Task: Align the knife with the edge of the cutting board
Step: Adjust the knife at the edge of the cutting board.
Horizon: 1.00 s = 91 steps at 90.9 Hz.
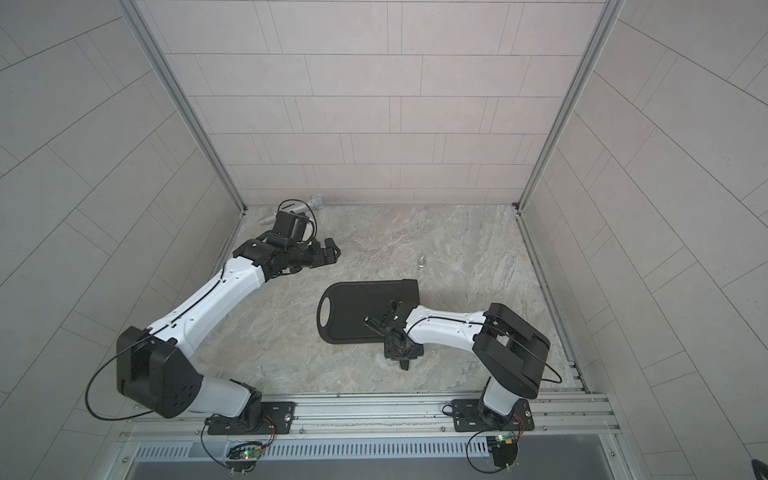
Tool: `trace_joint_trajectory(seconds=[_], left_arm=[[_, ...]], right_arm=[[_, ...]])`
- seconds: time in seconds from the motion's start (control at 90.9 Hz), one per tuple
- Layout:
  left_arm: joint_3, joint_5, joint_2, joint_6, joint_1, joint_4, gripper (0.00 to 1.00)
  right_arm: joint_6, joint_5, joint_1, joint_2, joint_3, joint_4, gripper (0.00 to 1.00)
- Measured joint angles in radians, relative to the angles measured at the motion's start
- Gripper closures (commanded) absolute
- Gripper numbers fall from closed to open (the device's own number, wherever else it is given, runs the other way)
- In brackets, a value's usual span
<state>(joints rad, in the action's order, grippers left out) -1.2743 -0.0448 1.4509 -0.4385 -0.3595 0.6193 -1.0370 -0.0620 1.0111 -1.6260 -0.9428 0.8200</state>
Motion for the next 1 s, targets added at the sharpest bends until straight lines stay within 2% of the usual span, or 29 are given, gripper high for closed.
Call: trace_joint_trajectory(seconds=[1.002], left_arm=[[0.0,-0.026,0.003,-0.003,0.0,0.003,0.0]], right_arm=[[-0.04,-0.029,0.053,-0.033,-0.018,0.002,0.82]])
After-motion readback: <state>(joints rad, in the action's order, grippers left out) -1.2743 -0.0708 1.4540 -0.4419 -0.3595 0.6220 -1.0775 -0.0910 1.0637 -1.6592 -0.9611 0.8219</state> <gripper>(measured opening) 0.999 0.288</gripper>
